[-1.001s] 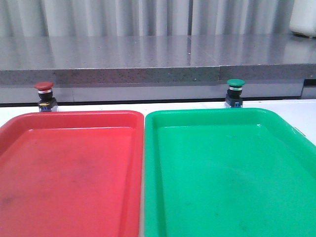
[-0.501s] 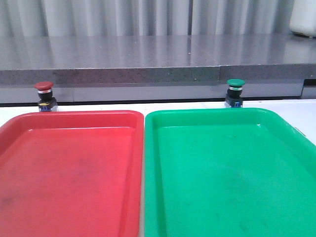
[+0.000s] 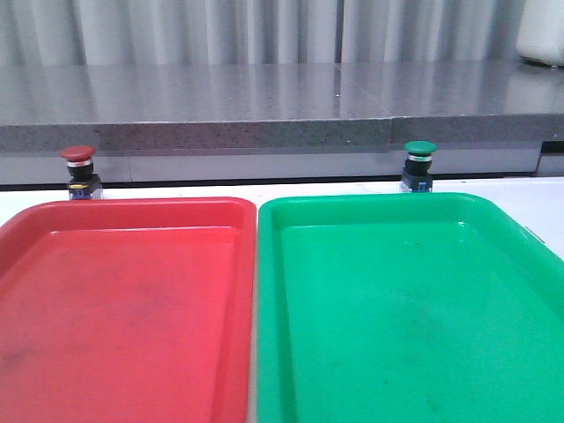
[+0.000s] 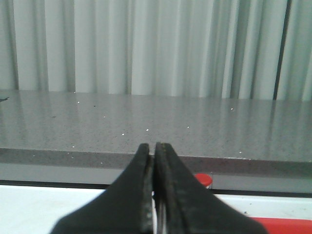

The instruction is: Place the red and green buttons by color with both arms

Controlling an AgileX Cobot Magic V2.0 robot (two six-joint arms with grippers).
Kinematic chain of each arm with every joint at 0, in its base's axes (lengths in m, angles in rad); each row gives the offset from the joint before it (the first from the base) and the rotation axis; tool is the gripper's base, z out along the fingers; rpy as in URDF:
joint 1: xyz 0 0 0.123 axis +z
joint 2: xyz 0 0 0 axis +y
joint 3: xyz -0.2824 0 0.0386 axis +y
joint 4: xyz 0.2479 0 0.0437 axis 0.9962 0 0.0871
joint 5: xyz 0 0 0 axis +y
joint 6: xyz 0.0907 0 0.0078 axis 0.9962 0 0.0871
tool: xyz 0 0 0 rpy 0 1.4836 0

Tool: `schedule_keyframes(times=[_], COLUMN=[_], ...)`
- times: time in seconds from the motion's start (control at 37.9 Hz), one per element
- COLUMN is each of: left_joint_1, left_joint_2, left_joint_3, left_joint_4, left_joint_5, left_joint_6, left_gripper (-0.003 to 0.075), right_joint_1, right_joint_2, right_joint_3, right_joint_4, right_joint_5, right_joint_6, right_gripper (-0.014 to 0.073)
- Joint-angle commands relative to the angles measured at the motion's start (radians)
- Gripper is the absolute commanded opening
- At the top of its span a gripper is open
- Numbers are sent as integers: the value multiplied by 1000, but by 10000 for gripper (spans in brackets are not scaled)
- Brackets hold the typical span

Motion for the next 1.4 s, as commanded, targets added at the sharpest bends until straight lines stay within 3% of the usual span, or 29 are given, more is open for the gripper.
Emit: schedule_keyframes(times=[0.0, 0.24, 0.32, 0.37, 0.55, 0.61, 0.66, 1.13, 1.37], left_joint_1=[0, 0, 0, 0, 0, 0, 0, -2, -67], left_joint_2=[118, 244, 246, 246, 246, 246, 246, 268, 484], left_joint_3=[-91, -123, -123, -123, -123, -123, -123, -121, -220], left_joint_4=[33, 33, 33, 31, 29, 29, 29, 29, -4], left_joint_5=[-31, -57, -59, -59, -66, -59, -59, -94, -90], left_joint_6=[1, 1, 1, 1, 1, 1, 1, 1, 1], left_gripper=[-20, -18, 15, 89, 544, 647, 695, 597, 585], right_joint_1=[-1, 1, 1, 1, 1, 1, 1, 1, 1], right_joint_2=[133, 277, 279, 279, 279, 279, 279, 279, 279], right_joint_3=[-105, -146, -146, -146, -146, -146, -146, -146, -146], right_joint_4=[-12, -12, -12, -12, -12, -12, -12, -12, -12], right_joint_5=[-34, -55, -49, -51, -44, -42, -39, -32, -32], right_joint_6=[-1, -7, -7, -7, -7, -7, -7, -7, -7], right_gripper=[-111, -107, -58, 17, 517, 610, 601, 591, 591])
